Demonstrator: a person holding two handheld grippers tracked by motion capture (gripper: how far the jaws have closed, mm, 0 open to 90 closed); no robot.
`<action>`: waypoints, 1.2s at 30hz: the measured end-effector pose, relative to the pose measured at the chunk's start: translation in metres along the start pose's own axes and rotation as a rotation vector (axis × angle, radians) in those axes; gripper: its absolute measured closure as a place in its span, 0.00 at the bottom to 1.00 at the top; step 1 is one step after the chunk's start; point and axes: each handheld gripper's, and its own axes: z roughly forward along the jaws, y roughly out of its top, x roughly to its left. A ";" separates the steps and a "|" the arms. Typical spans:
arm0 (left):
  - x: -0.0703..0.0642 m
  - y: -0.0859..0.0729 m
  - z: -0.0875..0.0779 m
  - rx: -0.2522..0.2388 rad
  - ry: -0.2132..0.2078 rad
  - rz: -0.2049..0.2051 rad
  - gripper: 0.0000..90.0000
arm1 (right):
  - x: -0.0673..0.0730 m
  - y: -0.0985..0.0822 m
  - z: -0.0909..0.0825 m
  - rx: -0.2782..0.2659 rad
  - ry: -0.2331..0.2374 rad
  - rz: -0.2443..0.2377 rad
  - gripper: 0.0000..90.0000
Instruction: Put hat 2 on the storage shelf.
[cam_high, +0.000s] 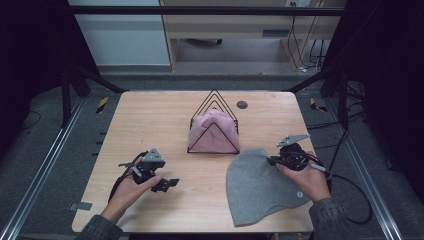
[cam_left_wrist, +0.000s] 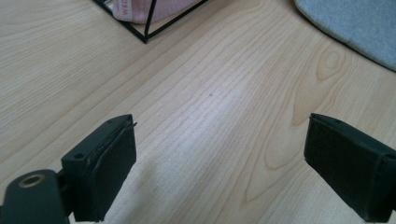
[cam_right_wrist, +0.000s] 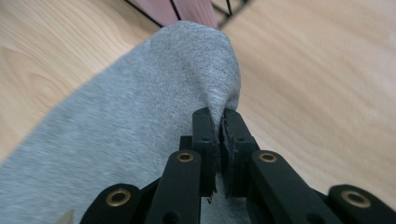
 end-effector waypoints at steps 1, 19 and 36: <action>-0.001 0.000 0.000 0.001 -0.005 0.002 0.10 | 0.004 0.003 -0.004 -0.023 0.005 -0.020 0.95; -0.014 0.005 0.003 -0.019 -0.098 0.057 0.11 | 0.073 0.065 -0.035 -0.158 0.053 -0.238 0.96; -0.018 0.010 -0.003 -0.082 -0.142 0.077 0.11 | 0.109 0.114 -0.040 -0.255 0.084 -0.326 0.96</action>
